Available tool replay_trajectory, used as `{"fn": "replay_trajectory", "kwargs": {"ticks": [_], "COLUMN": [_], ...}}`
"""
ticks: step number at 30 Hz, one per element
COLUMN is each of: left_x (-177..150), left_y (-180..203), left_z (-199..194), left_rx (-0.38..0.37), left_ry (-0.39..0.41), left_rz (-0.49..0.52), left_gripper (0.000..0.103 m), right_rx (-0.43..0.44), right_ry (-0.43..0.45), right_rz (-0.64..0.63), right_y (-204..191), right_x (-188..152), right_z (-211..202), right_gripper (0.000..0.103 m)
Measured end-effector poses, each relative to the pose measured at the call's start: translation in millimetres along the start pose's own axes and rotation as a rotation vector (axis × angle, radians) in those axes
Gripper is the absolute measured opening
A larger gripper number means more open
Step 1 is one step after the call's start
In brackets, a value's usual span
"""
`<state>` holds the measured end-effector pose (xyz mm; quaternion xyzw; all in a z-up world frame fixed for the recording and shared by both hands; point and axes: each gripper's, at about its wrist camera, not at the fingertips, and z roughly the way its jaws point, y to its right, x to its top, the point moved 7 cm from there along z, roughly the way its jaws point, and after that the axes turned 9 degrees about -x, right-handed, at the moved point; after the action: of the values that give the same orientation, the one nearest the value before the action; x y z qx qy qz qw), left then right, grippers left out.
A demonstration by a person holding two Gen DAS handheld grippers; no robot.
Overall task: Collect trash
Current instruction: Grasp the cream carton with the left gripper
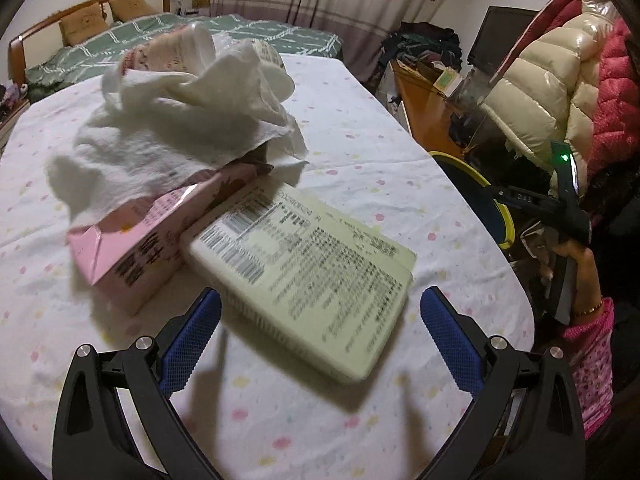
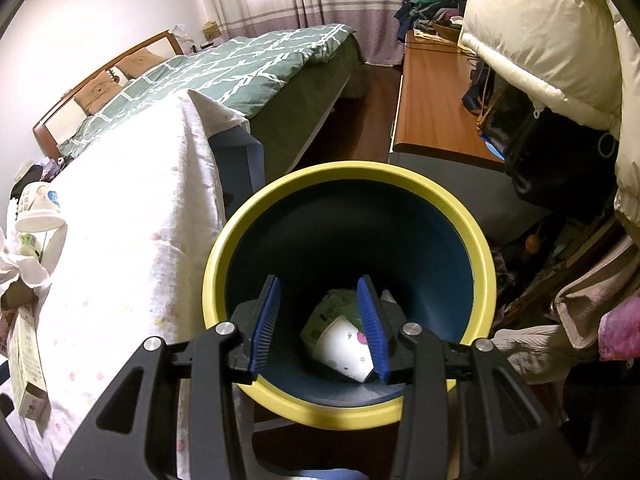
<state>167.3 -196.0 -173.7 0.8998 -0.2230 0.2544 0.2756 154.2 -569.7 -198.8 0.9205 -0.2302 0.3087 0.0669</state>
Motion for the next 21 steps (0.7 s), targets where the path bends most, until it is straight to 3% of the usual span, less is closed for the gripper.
{"fn": "replay_trajectory", "kwargs": {"ticks": [14, 21], "left_x": [52, 49], "left_y": [53, 74], "left_z": [54, 81], "left_rx": [-0.074, 0.048], "left_ry": [-0.060, -0.143], "left_rz": [0.198, 0.280], "left_gripper": [0.098, 0.098], "right_rx": [0.001, -0.005], "right_ry": [0.007, 0.016], "right_rz": [0.016, 0.015], "right_y": [8, 12], "right_x": [2, 3], "right_z": [-6, -11], "right_gripper": [0.039, 0.039]}}
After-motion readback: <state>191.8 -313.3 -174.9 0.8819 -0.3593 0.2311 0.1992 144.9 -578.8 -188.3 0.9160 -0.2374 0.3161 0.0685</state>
